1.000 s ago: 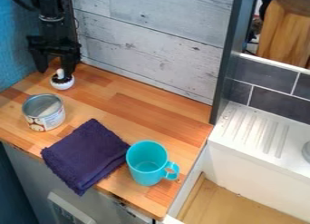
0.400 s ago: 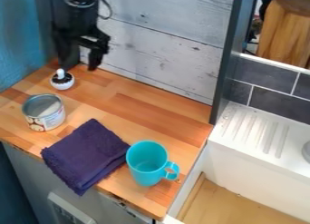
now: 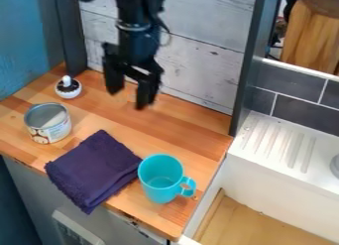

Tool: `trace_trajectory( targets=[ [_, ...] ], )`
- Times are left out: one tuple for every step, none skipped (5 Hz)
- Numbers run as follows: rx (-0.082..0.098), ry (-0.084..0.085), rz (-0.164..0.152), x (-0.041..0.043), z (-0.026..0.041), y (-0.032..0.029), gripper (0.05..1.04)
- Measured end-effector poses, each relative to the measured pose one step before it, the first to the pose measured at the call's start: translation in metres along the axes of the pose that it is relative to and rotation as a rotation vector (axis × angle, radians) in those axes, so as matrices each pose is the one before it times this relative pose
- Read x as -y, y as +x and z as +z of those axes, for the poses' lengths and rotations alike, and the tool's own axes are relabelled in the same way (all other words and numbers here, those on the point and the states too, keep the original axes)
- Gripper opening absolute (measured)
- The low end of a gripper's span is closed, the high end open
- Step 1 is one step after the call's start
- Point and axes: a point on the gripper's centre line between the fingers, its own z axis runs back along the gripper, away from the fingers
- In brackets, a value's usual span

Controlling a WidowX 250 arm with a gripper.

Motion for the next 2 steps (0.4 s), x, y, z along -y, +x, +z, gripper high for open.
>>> trace_trajectory(
  targets=[
    [-0.0097, -0.0269, -0.0831, 0.02672, 0.00070, -0.01664, 1.003],
    [-0.0075, -0.0028, -0.0534, 0.01188, 0.00058, -0.00798, 1.003]
  ],
)
